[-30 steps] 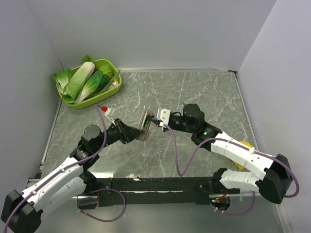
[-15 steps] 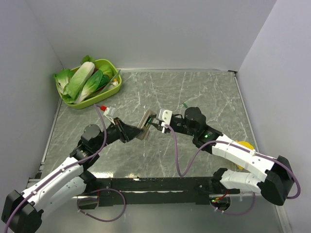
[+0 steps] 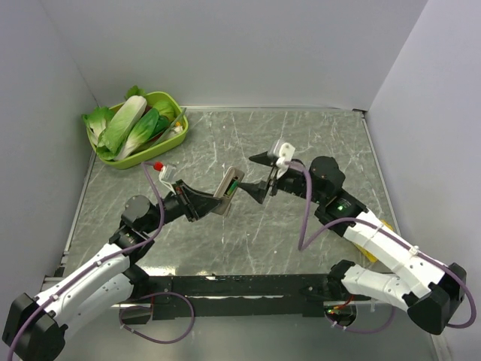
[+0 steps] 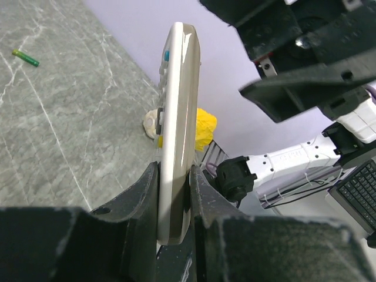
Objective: Load the batteries into the remote control
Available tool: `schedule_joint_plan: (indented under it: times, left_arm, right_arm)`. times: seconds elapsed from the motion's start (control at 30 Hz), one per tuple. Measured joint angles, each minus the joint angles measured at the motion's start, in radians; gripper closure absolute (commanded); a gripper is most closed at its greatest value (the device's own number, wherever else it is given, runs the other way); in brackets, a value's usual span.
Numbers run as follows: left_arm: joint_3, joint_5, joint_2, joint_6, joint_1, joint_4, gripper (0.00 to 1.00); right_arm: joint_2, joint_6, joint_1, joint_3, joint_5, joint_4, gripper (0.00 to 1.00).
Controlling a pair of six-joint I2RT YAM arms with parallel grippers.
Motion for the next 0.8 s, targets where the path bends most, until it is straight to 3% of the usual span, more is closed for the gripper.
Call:
schedule_joint_plan:
  times: [0.17, 0.3, 0.8]
  left_arm:
    - [-0.004, 0.017, -0.008, -0.001, 0.006, 0.014, 0.99]
    - [-0.004, 0.031, -0.01, -0.007, 0.007, 0.033, 0.99]
    - [-0.004, 0.076, -0.019, -0.054, 0.008, 0.106, 0.99]
  right_arm:
    - [0.003, 0.22, -0.101, -0.008, -0.085, 0.021, 0.04]
    - [0.031, 0.417, -0.169, -0.051, -0.205, 0.137, 0.04]
    - [0.222, 0.863, -0.192, -0.187, -0.429, 0.647, 0.15]
